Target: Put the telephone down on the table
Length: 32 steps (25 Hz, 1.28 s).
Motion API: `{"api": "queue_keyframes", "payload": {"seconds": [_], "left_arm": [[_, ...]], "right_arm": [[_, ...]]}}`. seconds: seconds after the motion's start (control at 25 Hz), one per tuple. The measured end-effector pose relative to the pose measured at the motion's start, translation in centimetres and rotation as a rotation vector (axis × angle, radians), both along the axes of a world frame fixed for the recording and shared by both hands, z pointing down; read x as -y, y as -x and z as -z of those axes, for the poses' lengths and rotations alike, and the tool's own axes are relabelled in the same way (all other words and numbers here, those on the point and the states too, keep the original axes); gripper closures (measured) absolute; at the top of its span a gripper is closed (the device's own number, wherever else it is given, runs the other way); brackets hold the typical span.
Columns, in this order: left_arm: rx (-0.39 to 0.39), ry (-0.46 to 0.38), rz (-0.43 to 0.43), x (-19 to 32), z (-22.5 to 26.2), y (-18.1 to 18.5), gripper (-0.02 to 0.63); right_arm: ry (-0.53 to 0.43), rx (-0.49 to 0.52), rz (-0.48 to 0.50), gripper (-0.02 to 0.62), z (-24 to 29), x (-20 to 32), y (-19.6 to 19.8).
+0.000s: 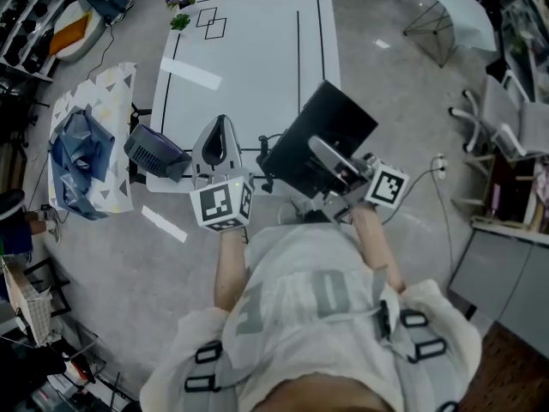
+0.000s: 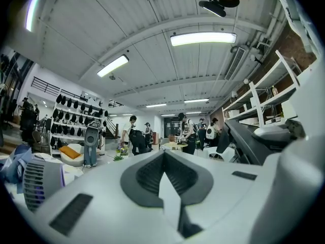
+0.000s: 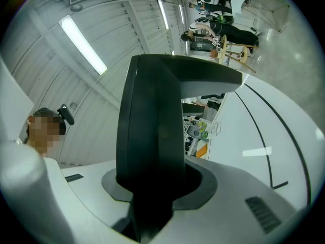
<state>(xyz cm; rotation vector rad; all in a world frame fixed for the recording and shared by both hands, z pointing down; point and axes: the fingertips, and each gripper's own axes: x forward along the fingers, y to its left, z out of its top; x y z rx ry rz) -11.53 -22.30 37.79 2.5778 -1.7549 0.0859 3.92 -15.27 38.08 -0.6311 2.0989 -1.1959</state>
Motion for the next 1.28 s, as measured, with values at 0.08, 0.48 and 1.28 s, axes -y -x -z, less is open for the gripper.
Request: {"api": "queue_keyframes", "payload": {"seconds": [0.08, 0.48, 1.28], "left_arm": [[0.004, 0.002, 0.002, 0.0, -0.1, 0.0, 0.600], [0.011, 0.024, 0.031, 0.8, -1.0, 1.0, 0.599], [0.034, 0.070, 0.100, 2.3, -2.4, 2.2, 0.600]], "right_arm": [[0.010, -0.003, 0.003, 0.445, -0.3, 0.4, 0.0], [0.058, -0.095, 0.045, 0.445, -3.0, 5.0, 1.3], [0.191, -0.079, 0.110, 0.445, -8.7, 13.3, 3.2]]}}
